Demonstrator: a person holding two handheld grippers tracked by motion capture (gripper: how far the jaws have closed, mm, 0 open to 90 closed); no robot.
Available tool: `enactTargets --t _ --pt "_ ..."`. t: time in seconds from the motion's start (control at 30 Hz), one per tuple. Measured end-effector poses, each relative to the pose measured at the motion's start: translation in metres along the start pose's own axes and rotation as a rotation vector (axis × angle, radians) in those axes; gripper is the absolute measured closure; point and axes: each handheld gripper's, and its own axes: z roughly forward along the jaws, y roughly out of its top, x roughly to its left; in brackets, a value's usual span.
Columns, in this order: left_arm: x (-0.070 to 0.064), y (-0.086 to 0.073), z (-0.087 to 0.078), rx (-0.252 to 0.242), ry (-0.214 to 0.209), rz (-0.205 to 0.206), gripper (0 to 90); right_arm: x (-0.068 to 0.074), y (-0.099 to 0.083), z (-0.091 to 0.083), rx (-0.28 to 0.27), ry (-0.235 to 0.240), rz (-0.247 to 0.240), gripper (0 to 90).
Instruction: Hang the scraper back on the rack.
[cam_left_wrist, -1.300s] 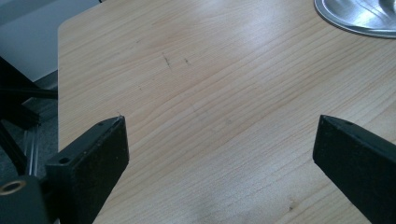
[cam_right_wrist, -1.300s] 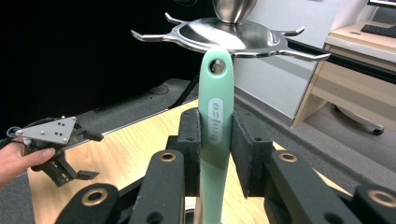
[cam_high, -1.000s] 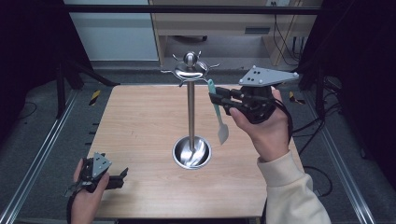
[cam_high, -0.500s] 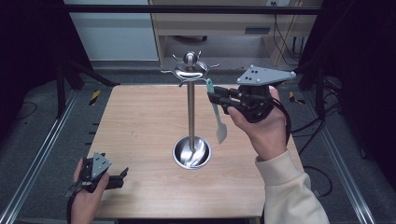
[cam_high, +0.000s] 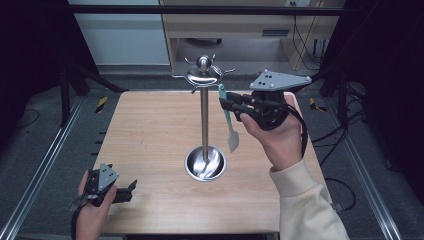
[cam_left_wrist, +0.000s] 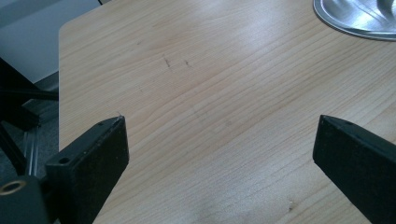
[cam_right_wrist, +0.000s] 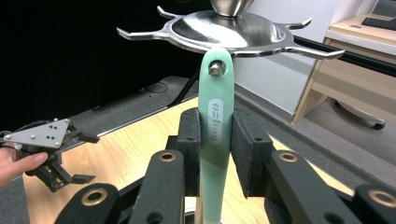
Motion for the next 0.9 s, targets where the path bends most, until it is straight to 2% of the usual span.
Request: enactTargets --t 0.67,0.9 --pt "-0.0005 0.0001 0.0006 0.001 0.001 0.002 3.3 0.002 -0.0043 0.0075 -0.045 -0.018 0.007 74.1" --pt "-0.001 0.0005 0.0008 0.003 -0.003 0.004 3.3 0.0019 -0.0066 0.0096 -0.065 -0.014 0.024 74.0"
